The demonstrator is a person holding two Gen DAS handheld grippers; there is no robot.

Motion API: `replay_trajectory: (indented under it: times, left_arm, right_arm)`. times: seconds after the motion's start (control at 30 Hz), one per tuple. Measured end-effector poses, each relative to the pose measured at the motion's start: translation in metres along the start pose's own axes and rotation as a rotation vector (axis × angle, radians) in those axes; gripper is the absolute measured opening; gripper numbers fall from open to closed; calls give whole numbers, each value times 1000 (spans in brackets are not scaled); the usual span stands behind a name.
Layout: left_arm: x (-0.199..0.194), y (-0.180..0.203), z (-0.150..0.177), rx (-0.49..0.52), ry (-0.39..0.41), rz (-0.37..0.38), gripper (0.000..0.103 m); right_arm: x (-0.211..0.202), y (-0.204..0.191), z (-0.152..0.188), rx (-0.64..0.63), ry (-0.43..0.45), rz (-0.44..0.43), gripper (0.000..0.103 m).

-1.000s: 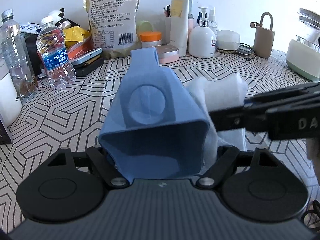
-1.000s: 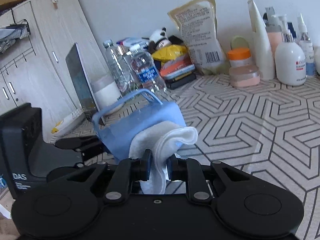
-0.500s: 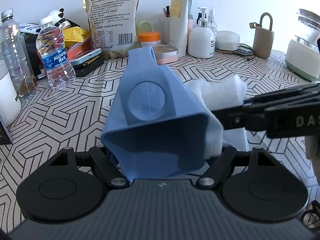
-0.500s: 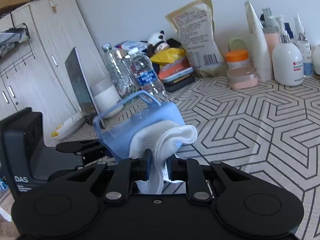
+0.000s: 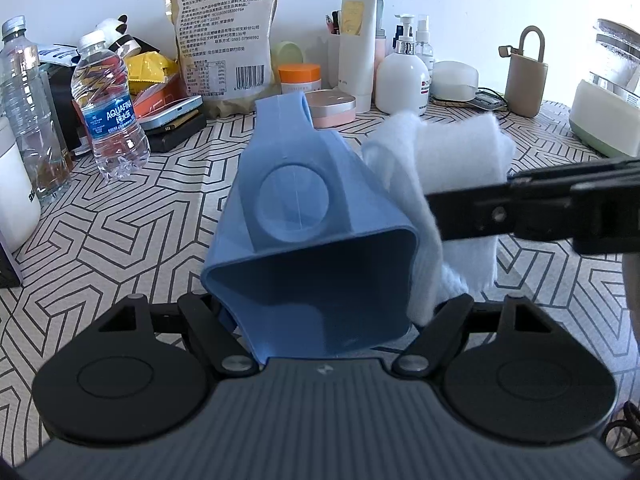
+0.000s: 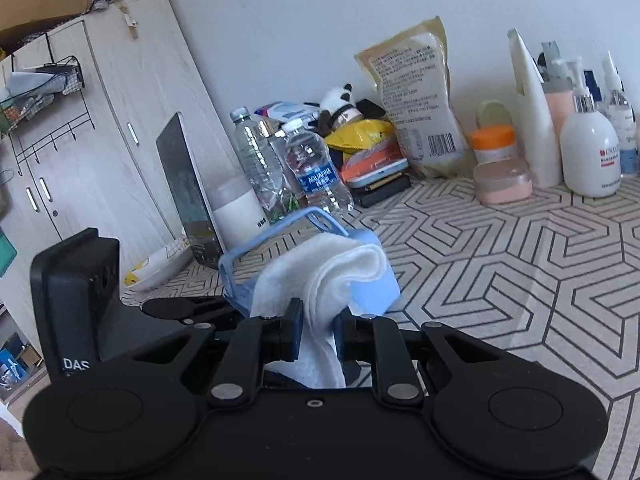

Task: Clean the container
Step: 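Wipe the container's outer wall again with the cloth in the right tool, then lower the container onto the table with the left tool while the right tool drops the cloth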

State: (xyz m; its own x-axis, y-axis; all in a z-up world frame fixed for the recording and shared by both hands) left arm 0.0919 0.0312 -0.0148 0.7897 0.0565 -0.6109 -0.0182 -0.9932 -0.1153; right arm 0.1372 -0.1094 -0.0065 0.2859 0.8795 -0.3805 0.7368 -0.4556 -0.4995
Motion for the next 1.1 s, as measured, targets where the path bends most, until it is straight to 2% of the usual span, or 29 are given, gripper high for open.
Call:
replay_trajectory:
  times: [0.23,0.4,0.43,0.5,0.67,0.8,0.9,0.97,1.03,1.1]
  left_arm:
    - [0,-1,0,-3,0,-1,77]
    - [1,-2,0,-6,1,-7,76]
    - [1,-3,0,-7,1,-8,76]
    - [1,-3,0,-8,1,-10,76]
    - [3,-8,-2,-38,-2,-36,76]
    - [9,-8,-6,-47,-5,-51,76]
    - [11,-8,-7,-48,-6,-57,76]
    - [10,-8,-7,-51,-6,-54,77]
    - [10,-9,-7,-63,-8,-52,80]
    - [10,-11,-6,-76,-11,-50,82]
  right_arm:
    - [11,2,5,-26,-58,81,21]
    - [6,6,4,-25,-43,112,21]
    - [6,7,3,-24,-42,127,24]
    - [7,11,3,-31,-45,173,29]
    - [8,19,3,-72,-45,317,30]
    - [6,23,2,-94,-37,382,30]
    - [3,25,0,-91,-26,377,39]
    - [0,23,-2,-93,-8,368,51]
    - [-1,22,-4,-98,9,375,58]
    - [-3,23,-5,-96,22,387,59]
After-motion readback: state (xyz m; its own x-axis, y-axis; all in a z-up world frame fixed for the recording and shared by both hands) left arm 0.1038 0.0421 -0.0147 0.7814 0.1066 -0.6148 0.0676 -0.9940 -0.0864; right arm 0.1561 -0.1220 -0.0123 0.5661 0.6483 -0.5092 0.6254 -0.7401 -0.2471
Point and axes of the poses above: each gripper's, at about its wrist camera, not at the fingertips, and x roughly the way its jaws point, y to its right, z to its underside, the point moved 3 cm from there along x, roughly the way its jaws point, and after that the axes turned 8 degrees about x, right-handed, at the moved point
